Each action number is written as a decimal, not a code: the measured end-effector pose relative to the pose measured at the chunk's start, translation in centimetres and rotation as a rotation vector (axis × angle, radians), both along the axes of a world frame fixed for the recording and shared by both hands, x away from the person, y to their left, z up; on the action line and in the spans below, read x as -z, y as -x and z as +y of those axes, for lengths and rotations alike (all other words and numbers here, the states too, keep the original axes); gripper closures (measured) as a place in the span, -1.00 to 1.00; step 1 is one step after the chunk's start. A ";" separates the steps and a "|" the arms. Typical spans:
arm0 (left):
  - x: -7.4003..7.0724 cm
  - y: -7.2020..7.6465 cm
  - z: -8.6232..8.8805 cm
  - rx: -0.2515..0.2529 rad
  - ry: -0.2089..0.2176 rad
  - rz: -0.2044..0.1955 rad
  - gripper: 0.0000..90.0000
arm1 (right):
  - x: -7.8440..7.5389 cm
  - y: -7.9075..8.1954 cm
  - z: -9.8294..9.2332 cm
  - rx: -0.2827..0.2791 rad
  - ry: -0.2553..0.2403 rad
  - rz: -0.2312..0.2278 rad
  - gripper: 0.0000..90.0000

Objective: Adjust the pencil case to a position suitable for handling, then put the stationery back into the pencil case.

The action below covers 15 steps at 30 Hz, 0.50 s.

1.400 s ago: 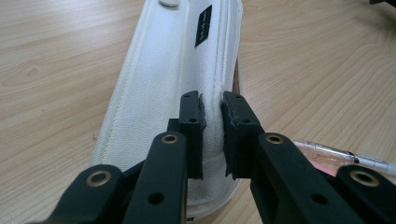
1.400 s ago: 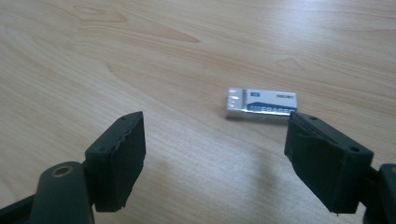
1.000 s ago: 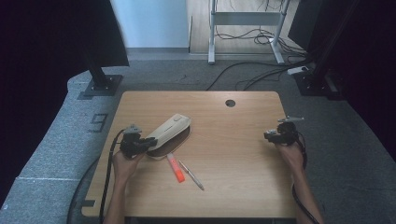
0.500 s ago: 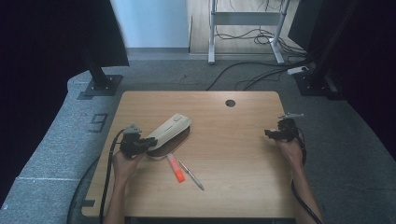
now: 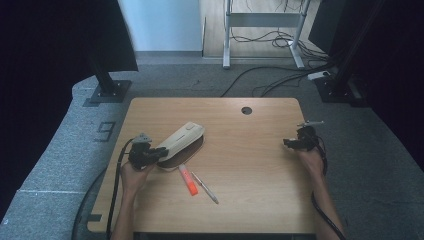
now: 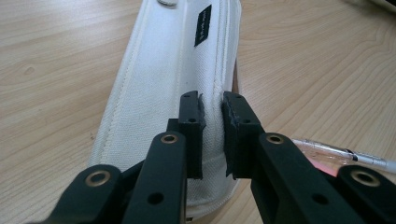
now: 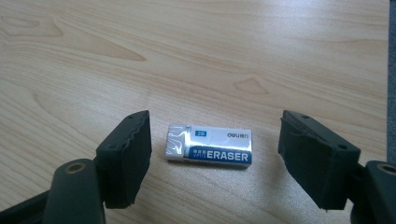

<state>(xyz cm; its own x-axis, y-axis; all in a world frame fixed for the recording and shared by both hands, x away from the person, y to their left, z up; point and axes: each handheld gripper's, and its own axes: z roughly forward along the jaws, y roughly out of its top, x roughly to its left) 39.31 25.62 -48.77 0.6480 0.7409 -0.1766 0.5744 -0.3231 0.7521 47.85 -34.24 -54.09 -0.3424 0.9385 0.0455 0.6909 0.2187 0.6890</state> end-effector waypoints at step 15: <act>0.0 0.0 0.0 0.002 -0.003 -0.001 0.75 | 0.2 0.1 0.2 0.004 0.022 -0.003 0.02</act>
